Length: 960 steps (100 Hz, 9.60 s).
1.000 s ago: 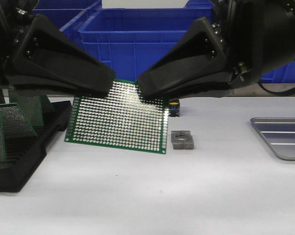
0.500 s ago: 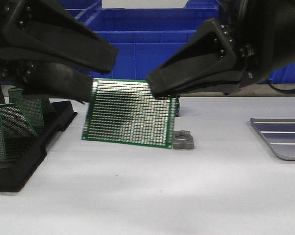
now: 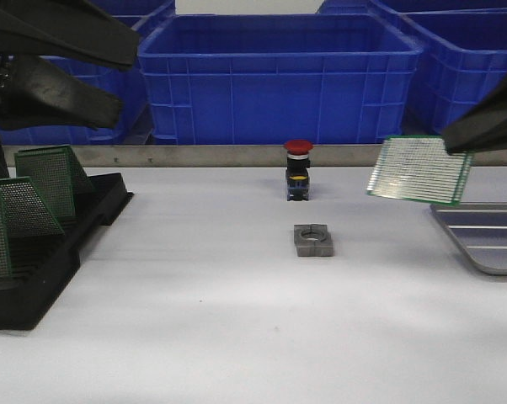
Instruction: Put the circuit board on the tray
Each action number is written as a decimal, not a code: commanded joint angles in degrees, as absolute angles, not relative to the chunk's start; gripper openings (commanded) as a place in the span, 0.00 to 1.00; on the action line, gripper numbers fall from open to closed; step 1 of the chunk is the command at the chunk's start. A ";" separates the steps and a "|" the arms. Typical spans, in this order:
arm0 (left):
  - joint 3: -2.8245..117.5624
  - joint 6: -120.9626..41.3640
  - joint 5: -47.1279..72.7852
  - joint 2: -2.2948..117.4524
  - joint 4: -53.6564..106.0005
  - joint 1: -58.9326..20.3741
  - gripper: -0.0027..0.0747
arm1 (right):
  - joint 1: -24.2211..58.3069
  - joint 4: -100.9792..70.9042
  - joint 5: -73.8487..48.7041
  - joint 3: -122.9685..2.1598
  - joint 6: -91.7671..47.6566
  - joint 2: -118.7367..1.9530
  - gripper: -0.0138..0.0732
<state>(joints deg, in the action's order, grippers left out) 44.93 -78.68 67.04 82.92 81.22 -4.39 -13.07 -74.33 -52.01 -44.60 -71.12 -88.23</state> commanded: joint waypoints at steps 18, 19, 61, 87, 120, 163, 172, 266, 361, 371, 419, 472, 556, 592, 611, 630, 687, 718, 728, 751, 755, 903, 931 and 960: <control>46.51 -78.70 73.29 80.97 85.11 -4.18 0.74 | -15.12 -77.47 -31.51 -45.47 -70.25 -86.74 0.08; 46.51 -78.70 73.29 80.97 85.11 -4.18 0.74 | -15.12 -77.47 -31.17 -45.47 -70.25 -86.74 0.08; 46.51 -78.70 73.29 80.97 84.88 -4.18 0.74 | -15.00 -88.22 -25.51 -45.65 -74.87 -93.61 0.08; 46.51 -78.70 73.29 80.97 84.77 -4.18 0.74 | -15.00 -93.87 -25.87 -45.65 -82.05 -94.29 0.31; 46.51 -78.70 73.29 80.97 84.77 -4.18 0.74 | -15.00 -93.76 -26.17 -45.65 -82.05 -93.65 0.78; 46.51 -78.70 73.29 80.97 84.56 -4.18 0.74 | -15.00 -88.97 -31.72 -42.20 -82.30 -74.67 0.78; 46.51 -78.70 73.29 80.97 84.48 -4.18 0.74 | -15.00 -88.97 -31.72 -39.51 -83.45 -68.40 0.78; 58.36 -74.44 63.82 70.09 19.50 -4.18 0.50 | -14.93 -89.04 -32.68 -28.16 -84.49 -46.69 0.78; 58.36 -84.43 48.37 78.47 17.18 -4.18 0.34 | -14.93 -89.51 -33.10 -28.22 -84.49 -46.69 0.78; 58.36 -84.51 47.89 79.80 16.76 -4.30 0.34 | -14.93 -89.51 -33.10 -28.22 -84.49 -46.69 0.78; 58.36 -85.37 45.19 83.58 16.76 -4.30 0.34 | -14.93 -89.50 -33.20 -28.22 -84.49 -46.69 0.78; 58.36 -86.59 43.36 83.58 17.95 -4.30 0.34 | -14.93 -89.50 -33.53 -28.22 -84.49 -46.69 0.78; 58.26 -87.18 44.31 87.20 18.45 -4.30 0.33 | -14.93 -89.50 -33.72 -28.22 -84.49 -46.69 0.78; 58.49 -87.18 44.45 87.42 18.45 -4.30 0.17 | -14.93 -89.50 -33.72 -28.22 -84.49 -46.69 0.78; 60.88 -87.18 47.63 87.10 18.45 -4.30 0.01 | -14.93 -89.50 -33.21 -28.22 -84.49 -46.69 0.78; 65.02 -87.07 55.08 84.44 18.91 -4.30 0.01 | -14.89 -89.64 -32.93 -28.22 -84.49 -46.62 0.78; 66.11 -87.07 66.16 74.93 42.55 -4.69 0.01 | -11.03 -89.81 -40.84 -28.33 -84.59 -46.22 0.78; 66.11 -87.17 63.52 75.54 47.28 -16.08 0.01 | -0.06 -84.78 -41.70 -28.33 -95.77 -46.28 0.78; 66.11 -87.17 62.39 75.56 47.70 -19.92 0.01 | 3.23 -84.74 -41.70 -28.33 -102.51 -46.40 0.78; 66.11 -87.17 61.55 75.56 47.83 -26.75 0.01 | 8.91 -84.74 -41.04 -28.33 -107.06 -49.62 0.78; 66.11 -87.17 61.14 75.56 47.83 -27.59 0.01 | 9.98 -84.74 -41.31 -28.33 -107.06 -50.98 0.78; 66.11 -87.17 53.42 75.56 47.83 -28.93 0.61 | 26.02 -90.97 -39.87 -37.60 -106.95 -71.09 0.09; 66.11 -87.17 47.75 75.56 47.63 -28.93 0.67 | 22.19 -90.86 -27.33 -36.69 -89.62 -71.09 0.09; 66.11 -86.04 47.25 75.56 47.63 -28.93 0.67 | 7.49 -90.74 -25.65 -34.33 -79.52 -71.41 0.09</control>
<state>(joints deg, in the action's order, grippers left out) 64.45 -87.29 48.89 76.90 44.23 -28.46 12.16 -88.67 -24.03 -33.13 -82.78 -72.23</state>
